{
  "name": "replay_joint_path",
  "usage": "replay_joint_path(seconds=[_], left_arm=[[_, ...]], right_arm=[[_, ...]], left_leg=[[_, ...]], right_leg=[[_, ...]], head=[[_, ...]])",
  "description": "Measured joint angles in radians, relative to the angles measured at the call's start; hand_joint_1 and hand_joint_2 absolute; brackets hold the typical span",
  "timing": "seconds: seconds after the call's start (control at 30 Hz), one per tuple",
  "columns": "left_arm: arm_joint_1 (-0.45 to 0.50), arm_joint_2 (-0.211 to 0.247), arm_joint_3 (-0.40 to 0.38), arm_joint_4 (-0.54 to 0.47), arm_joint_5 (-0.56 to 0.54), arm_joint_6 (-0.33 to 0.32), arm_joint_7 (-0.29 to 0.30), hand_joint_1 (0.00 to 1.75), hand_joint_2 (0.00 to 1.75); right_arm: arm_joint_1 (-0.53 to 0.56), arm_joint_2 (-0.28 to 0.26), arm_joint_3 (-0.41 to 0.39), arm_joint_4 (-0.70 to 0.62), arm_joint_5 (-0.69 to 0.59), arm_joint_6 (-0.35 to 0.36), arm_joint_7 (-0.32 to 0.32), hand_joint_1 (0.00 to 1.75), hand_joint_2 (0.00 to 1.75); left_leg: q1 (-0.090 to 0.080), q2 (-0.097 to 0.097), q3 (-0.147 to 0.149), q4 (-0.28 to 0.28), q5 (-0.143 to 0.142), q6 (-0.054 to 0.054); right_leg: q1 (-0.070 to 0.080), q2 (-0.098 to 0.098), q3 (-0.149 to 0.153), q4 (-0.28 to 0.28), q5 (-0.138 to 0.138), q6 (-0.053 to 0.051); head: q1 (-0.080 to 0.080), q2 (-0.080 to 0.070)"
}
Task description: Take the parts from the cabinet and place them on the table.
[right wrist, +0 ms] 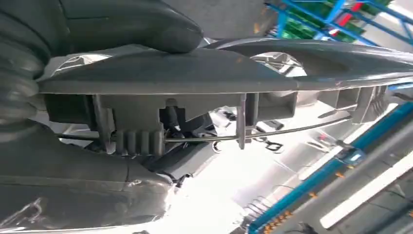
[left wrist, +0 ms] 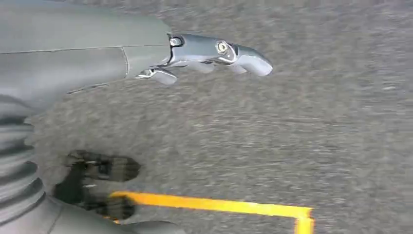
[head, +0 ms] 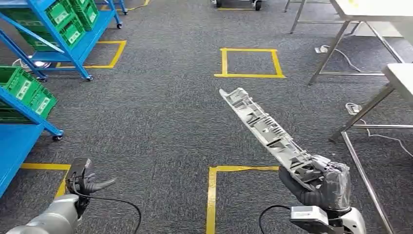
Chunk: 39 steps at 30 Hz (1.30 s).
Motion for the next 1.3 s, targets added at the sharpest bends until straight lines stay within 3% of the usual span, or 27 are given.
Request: replay_joint_path(seconds=[0.1,0.13,0.17,0.2,0.27,0.3,0.33,0.37,0.4,0.43,0.47,0.5,0.63,0.67,0.73,0.8,0.83,0.87,0.93,0.97,1.0,1.03,1.13,1.17,1.2,1.23,1.3], left_arm=[[-0.011,-0.03,0.0,-0.004,0.03,0.057,-0.09,0.0,1.75],[-0.019,-0.042,0.0,-0.005,0.034,0.064,-0.101,0.0,1.75],[-0.021,-0.045,0.0,-0.006,0.037,0.068,-0.106,0.0,1.75],[-0.018,-0.049,0.0,-0.006,0.024,0.067,-0.114,0.0,1.75],[0.04,-0.076,-0.011,-0.013,-0.028,0.059,-0.184,0.0,1.75],[0.099,-0.091,-0.017,-0.013,-0.027,0.066,-0.238,0.0,1.75],[0.153,-0.115,-0.021,-0.003,-0.027,0.07,-0.403,0.0,1.75],[0.216,-0.123,-0.022,0.006,-0.027,0.069,-0.5,0.0,1.75],[0.267,-0.131,-0.024,0.013,-0.027,0.065,-0.543,0.0,1.75],[0.293,-0.141,-0.025,0.017,-0.026,0.054,-0.56,0.0,1.75],[0.303,-0.142,-0.025,0.02,-0.025,0.045,-0.564,0.0,1.75],[0.303,-0.141,-0.025,0.021,-0.022,0.037,-0.564,0.0,1.75],[0.297,-0.142,-0.024,0.021,-0.017,0.018,-0.564,0.0,1.75],[0.297,-0.141,-0.024,0.021,-0.017,0.017,-0.564,0.0,1.75],[0.301,-0.142,-0.024,0.022,-0.018,0.017,-0.564,0.0,1.75],[0.307,-0.144,-0.024,0.024,-0.018,0.017,-0.564,0.0,1.75],[0.308,-0.143,-0.024,0.024,-0.018,0.017,-0.564,0.0,1.75],[0.308,-0.143,-0.024,0.024,-0.018,0.017,-0.564,0.0,1.75],[0.307,-0.143,-0.024,0.024,-0.018,0.017,-0.567,0.0,1.75],[0.307,-0.14,-0.024,0.024,-0.018,0.013,-0.573,0.0,1.75],[0.305,-0.14,-0.024,0.024,-0.018,0.011,-0.577,0.0,1.75],[0.303,-0.141,-0.024,0.025,-0.02,0.009,-0.581,0.0,1.75],[0.298,-0.147,-0.024,0.025,-0.02,0.007,-0.587,0.0,1.75],[0.296,-0.146,-0.024,0.025,-0.023,0.005,-0.591,0.0,1.75],[0.297,-0.146,-0.024,0.024,-0.025,0.0,-0.597,0.0,1.75],[0.299,-0.146,-0.025,0.025,-0.028,-0.001,-0.6,0.0,1.75],[0.302,-0.148,-0.025,0.025,-0.035,-0.002,-0.6,0.0,1.75]], right_arm=[[0.014,0.001,-0.002,0.014,0.011,0.006,0.009,1.75,1.75],[0.018,0.001,-0.002,0.018,0.013,0.006,0.01,1.75,1.75],[0.017,0.001,0.0,0.02,0.014,0.006,0.01,1.75,1.75],[0.015,0.001,0.0,0.023,0.024,-0.002,0.018,1.75,1.75],[0.034,0.018,-0.011,0.02,0.058,-0.061,0.05,1.75,1.75],[0.092,0.018,-0.021,0.005,0.053,-0.078,0.05,1.75,1.75],[0.152,0.021,-0.04,-0.052,0.033,-0.108,0.032,1.75,1.75],[0.211,0.021,-0.055,-0.091,0.019,-0.12,0.009,1.75,1.75],[0.243,0.023,-0.067,-0.109,0.013,-0.121,0.0,1.75,1.75],[0.263,0.023,-0.079,-0.125,0.01,-0.121,-0.005,1.75,1.75],[0.277,0.024,-0.084,-0.14,0.01,-0.121,-0.01,1.75,1.75],[0.287,0.026,-0.084,-0.151,0.01,-0.119,-0.012,1.75,1.75],[0.314,0.029,-0.087,-0.184,0.008,-0.118,-0.013,1.75,1.75],[0.318,0.031,-0.09,-0.19,0.008,-0.118,-0.013,1.75,1.75],[0.313,0.032,-0.092,-0.195,0.008,-0.118,-0.013,1.75,1.75],[0.314,0.034,-0.093,-0.198,0.008,-0.118,-0.012,1.75,1.75],[0.316,0.034,-0.094,-0.198,0.008,-0.118,-0.012,1.75,1.75],[0.317,0.034,-0.095,-0.198,0.008,-0.118,-0.011,1.75,1.75],[0.319,0.034,-0.096,-0.198,0.008,-0.118,-0.011,1.75,1.75],[0.32,0.034,-0.097,-0.198,0.008,-0.119,-0.011,1.75,1.75],[0.318,0.034,-0.098,-0.2,0.006,-0.119,-0.01,1.75,1.75],[0.32,0.034,-0.098,-0.201,0.004,-0.121,-0.01,1.75,1.75],[0.326,0.034,-0.098,-0.204,-0.005,-0.123,-0.01,1.75,1.75],[0.329,0.034,-0.098,-0.205,-0.007,-0.124,-0.01,1.75,1.75],[0.326,0.034,-0.098,-0.206,-0.008,-0.125,-0.01,1.75,1.75],[0.322,0.034,-0.098,-0.206,-0.008,-0.126,-0.011,1.75,1.75],[0.323,0.034,-0.098,-0.206,-0.01,-0.132,-0.012,1.75,1.75]], left_leg=[[-0.008,0.019,-0.004,0.005,0.004,0.014],[-0.002,0.033,-0.001,-0.002,0.007,0.02],[-0.002,0.04,0.0,-0.002,0.006,0.026],[-0.005,0.051,0.0,-0.002,0.005,0.03],[-0.008,0.081,0.004,-0.002,0.0,0.035],[-0.01,0.093,0.008,-0.002,-0.005,0.035],[-0.01,0.104,0.014,-0.002,-0.011,0.035],[-0.01,0.116,0.022,-0.001,-0.018,0.031],[-0.008,0.133,0.031,-0.001,-0.025,0.026],[-0.006,0.146,0.037,-0.001,-0.03,0.02],[-0.01,0.155,0.04,-0.001,-0.033,0.014],[-0.016,0.162,0.037,0.003,-0.037,0.008],[-0.009,0.185,0.049,-0.006,-0.041,-0.015],[-0.007,0.143,0.044,0.016,-0.063,-0.016],[-0.009,0.087,-0.018,0.157,-0.145,-0.011],[-0.013,0.074,-0.089,0.303,-0.197,-0.006],[-0.016,0.073,-0.094,0.31,-0.186,-0.002],[-0.018,0.072,-0.081,0.278,-0.155,0.003],[-0.02,0.053,-0.004,0.125,-0.067,0.014],[-0.019,0.011,0.037,0.047,-0.038,0.019],[-0.013,-0.014,0.055,0.002,-0.048,0.022],[-0.015,-0.003,0.054,0.001,-0.051,0.013],[-0.012,0.024,0.058,-0.01,-0.05,0.027],[-0.012,0.034,0.064,-0.015,-0.05,0.032],[-0.014,0.044,0.068,-0.016,-0.053,0.037],[-0.016,0.059,0.073,-0.016,-0.056,0.04],[-0.016,0.085,0.082,-0.016,-0.065,0.04]], right_leg=[[-0.009,0.023,-0.008,-0.011,0.009,0.02],[-0.006,-0.001,-0.017,0.0,0.0,0.024],[-0.002,-0.058,-0.032,0.033,-0.023,0.032],[-0.006,-0.086,-0.063,0.095,-0.057,0.039],[-0.014,-0.106,-0.138,0.25,-0.122,0.047],[-0.02,-0.109,-0.156,0.295,-0.135,0.051],[-0.024,-0.11,-0.149,0.289,-0.124,0.055],[-0.026,-0.111,-0.118,0.235,-0.091,0.059],[-0.026,-0.118,-0.072,0.147,-0.047,0.059],[-0.026,-0.145,-0.025,0.055,-0.006,0.06],[-0.016,-0.19,0.0,0.007,-0.014,0.062],[-0.017,-0.175,0.003,0.0,-0.007,0.045],[-0.014,-0.133,-0.001,-0.004,-0.006,0.009],[-0.015,-0.125,0.0,-0.004,-0.005,0.004],[-0.015,-0.107,-0.001,-0.004,-0.003,-0.008],[-0.01,-0.079,-0.003,-0.004,-0.001,-0.013],[-0.009,-0.065,-0.003,-0.004,0.0,-0.014],[-0.008,-0.051,-0.003,-0.004,0.002,-0.014],[-0.008,-0.022,-0.002,-0.003,0.004,-0.01],[-0.01,-0.011,-0.003,-0.003,0.006,-0.008],[-0.003,0.001,-0.011,0.006,0.005,-0.002],[-0.007,0.008,-0.017,0.003,0.009,0.003],[-0.012,0.033,-0.029,-0.004,0.011,0.02],[-0.007,-0.03,-0.034,0.017,0.003,0.022],[-0.008,-0.068,-0.057,0.063,-0.024,0.027],[-0.01,-0.091,-0.095,0.141,-0.061,0.033],[-0.016,-0.103,-0.171,0.287,-0.112,0.043]], head=[[-0.001,0.0],[-0.002,0.0],[0.007,0.0],[0.011,0.0],[0.011,0.0],[0.01,0.0],[0.011,0.0],[0.011,0.0],[0.011,0.0],[0.011,0.0],[0.012,0.0],[0.01,0.0],[0.006,0.0],[0.005,0.0],[-0.001,0.0],[-0.001,0.0],[-0.001,0.0],[-0.002,0.0],[-0.001,0.0],[-0.002,0.0],[0.0,0.0],[0.0,0.0],[0.0,0.0],[0.004,0.0],[0.012,0.0],[0.01,0.0],[0.011,0.0]])
